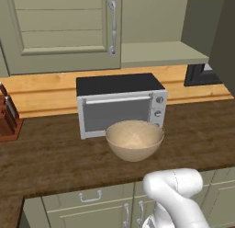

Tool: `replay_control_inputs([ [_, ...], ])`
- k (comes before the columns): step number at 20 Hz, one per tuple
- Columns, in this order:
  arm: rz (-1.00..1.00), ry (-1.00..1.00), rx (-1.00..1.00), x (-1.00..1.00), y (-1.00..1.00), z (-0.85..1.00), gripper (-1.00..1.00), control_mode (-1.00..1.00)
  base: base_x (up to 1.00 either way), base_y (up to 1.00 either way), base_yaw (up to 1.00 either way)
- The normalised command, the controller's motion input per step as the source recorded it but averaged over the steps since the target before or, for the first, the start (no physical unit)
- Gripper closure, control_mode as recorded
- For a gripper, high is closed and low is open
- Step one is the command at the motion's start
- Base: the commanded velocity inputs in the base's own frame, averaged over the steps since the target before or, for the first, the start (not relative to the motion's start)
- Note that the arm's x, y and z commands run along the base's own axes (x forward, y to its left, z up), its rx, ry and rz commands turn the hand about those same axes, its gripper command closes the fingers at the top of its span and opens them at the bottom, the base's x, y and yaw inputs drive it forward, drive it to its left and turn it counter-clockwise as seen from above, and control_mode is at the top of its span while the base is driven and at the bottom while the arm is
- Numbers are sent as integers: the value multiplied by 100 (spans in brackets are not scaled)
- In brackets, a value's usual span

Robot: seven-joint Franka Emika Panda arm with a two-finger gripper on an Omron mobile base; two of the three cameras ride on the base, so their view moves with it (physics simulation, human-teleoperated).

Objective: Open the cabinet, pick up the bread from the cabinet and place it in the basket. Then move the basket to the dining counter.

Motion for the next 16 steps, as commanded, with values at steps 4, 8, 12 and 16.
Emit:
replay_control_inputs([
  [4, 0, -64, -10, -100, 95, -3, 100, -100, 0, 0, 0],
  [8, -1, -64, -4, -100, 100, 1, 100, -100, 0, 0, 0],
  [12, -12, -51, 0, -100, 100, 24, 100, -100, 0, 0, 0],
  [16, -20, -29, 0, -100, 100, 26, 100, -100, 0, 0, 0],
])
